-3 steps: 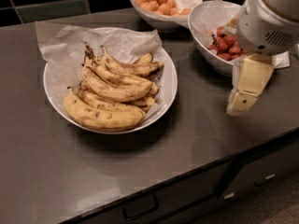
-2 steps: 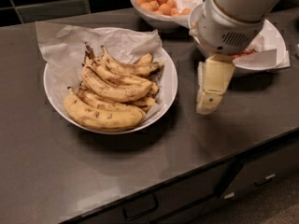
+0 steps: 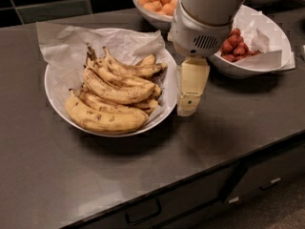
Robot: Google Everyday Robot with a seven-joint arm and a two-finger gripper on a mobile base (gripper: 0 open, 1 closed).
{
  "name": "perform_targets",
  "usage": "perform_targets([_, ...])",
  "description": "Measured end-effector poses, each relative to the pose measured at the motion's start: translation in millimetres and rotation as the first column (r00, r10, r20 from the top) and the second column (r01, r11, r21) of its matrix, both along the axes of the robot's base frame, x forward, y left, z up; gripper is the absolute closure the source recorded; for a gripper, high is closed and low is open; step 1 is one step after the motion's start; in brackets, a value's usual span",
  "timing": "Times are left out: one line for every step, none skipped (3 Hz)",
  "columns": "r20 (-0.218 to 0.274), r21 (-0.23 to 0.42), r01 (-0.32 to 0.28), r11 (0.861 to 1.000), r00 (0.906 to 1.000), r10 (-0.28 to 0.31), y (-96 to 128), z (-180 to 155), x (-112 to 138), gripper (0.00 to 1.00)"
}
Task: Pick banana from white bowl
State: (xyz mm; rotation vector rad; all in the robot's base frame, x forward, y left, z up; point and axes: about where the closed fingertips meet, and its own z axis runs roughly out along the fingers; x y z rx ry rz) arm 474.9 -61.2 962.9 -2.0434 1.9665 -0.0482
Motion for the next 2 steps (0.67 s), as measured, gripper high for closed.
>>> perform_targets([0.007,0.006,-0.042,0.999,0.9991,0.042,16,-1,0,0.09])
perform_targets([0.011,0.019,-0.121,0.992,0.9926,0.121,44,-4,-4,0.25])
